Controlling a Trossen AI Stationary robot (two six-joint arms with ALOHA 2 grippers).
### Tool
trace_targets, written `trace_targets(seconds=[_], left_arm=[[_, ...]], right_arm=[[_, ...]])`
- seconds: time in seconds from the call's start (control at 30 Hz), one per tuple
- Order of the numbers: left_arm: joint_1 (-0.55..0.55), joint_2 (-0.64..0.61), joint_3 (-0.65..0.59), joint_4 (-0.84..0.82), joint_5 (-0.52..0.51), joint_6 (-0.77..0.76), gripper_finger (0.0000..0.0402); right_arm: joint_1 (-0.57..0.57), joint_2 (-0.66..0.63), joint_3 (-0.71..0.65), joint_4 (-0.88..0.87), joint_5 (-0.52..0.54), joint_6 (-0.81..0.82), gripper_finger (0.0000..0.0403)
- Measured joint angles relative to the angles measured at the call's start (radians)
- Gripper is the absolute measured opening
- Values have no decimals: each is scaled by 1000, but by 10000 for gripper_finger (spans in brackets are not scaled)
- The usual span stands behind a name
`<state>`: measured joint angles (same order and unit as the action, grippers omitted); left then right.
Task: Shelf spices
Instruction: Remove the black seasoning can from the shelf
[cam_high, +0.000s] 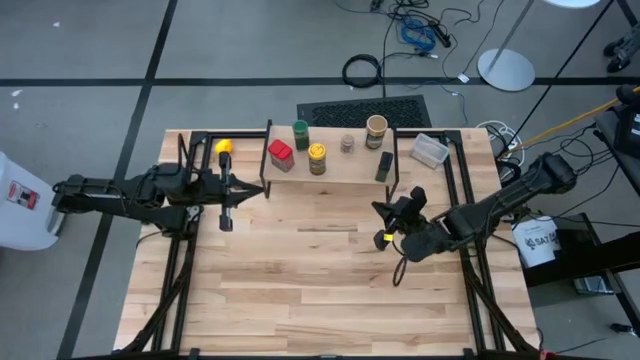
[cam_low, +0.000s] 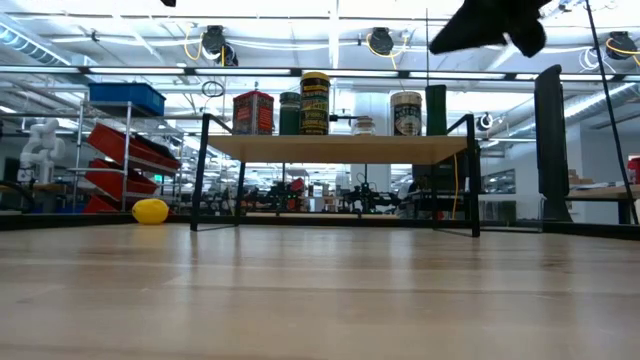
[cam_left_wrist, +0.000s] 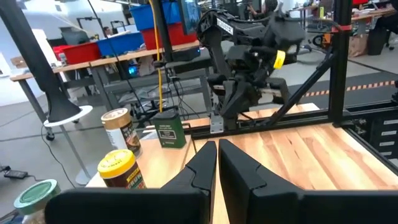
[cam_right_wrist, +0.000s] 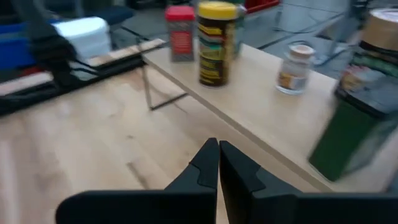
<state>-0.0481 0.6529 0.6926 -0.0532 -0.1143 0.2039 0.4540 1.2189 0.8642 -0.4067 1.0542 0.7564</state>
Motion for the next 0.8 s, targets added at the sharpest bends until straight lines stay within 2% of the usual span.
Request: trace_targets(seconds=[0.17, 0.33, 0.57, 0.8], left_arm=[[0, 0, 0, 17, -1, 39, 26], [0, -1, 0, 48, -2, 39, 26], [1, -1, 0, 48, -3, 40, 26], [1, -1, 0, 46, -3, 40, 26]], right_arm=[[-8, 31, 0, -137, 21, 132, 10], [-10, 36, 0, -196, 24, 165, 49], [-36, 36, 0, -223, 29, 186, 144], [-90, 34, 0, -242, 83, 205, 250]])
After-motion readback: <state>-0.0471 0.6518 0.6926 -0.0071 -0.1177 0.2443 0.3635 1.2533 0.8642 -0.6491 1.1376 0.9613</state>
